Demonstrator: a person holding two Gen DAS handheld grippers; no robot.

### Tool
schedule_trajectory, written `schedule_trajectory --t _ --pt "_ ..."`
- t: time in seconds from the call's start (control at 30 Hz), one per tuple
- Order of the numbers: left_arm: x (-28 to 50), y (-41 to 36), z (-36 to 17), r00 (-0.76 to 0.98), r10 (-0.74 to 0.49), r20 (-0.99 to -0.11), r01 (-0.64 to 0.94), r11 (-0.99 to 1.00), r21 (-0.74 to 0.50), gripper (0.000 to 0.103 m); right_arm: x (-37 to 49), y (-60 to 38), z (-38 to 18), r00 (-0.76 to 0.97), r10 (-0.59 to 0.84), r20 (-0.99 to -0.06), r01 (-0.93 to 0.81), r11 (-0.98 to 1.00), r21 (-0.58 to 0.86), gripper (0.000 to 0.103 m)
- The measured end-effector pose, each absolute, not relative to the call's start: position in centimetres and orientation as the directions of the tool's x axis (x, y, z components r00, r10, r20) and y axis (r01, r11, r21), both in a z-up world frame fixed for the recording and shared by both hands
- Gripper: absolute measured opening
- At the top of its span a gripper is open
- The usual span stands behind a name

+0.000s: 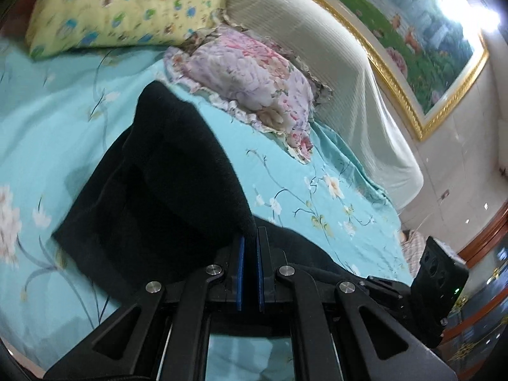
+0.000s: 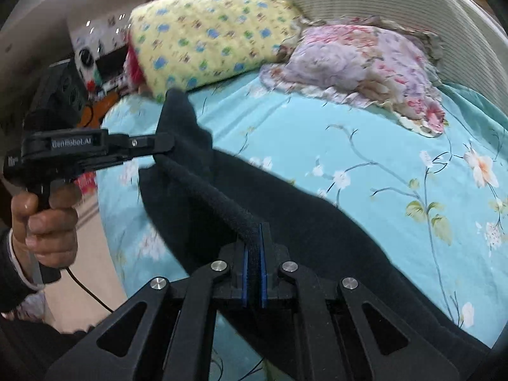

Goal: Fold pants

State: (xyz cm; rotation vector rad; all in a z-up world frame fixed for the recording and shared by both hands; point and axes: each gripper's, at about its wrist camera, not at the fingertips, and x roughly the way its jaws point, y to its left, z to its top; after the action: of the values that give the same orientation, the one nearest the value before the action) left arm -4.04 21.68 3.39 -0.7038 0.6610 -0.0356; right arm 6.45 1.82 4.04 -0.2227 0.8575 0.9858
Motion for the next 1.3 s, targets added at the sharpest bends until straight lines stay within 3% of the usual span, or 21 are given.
schedule_trajectory --t 0.87,1.0,1.1,1.23,1.3 --pt "-8.5 22.7 -2.6 0.774 -0.252 -0.581 -0.252 0.719 -0.648 0.005 3.5 3.8 0.5 0.207 0.531 -0.822 -0.843 0.523 0.126 0.006" --pt "-9.0 22.8 -2.6 0.762 -0.229 -0.605 -0.277 0.73 -0.625 0.007 3.4 3.7 0.6 0.196 0.533 -0.823 -0.837 0.528 0.143 0.014" --pt "-9.5 23.2 -2.7 0.75 -0.21 -0.628 -0.308 0.729 -0.611 0.01 3.6 3.5 0.8 0.204 0.53 -0.823 -0.825 0.545 0.146 0.023" --pt "-10.4 24.5 -2.7 0.744 -0.205 -0.636 -0.346 0.696 -0.629 0.038 3.9 2.8 1.4 0.197 0.555 -0.808 -0.809 0.558 0.186 0.028" --pt "-10.8 25.2 -2.6 0.746 -0.193 -0.637 -0.364 0.683 -0.634 0.044 4.1 2.4 1.6 0.195 0.564 -0.802 -0.801 0.564 0.202 0.031"
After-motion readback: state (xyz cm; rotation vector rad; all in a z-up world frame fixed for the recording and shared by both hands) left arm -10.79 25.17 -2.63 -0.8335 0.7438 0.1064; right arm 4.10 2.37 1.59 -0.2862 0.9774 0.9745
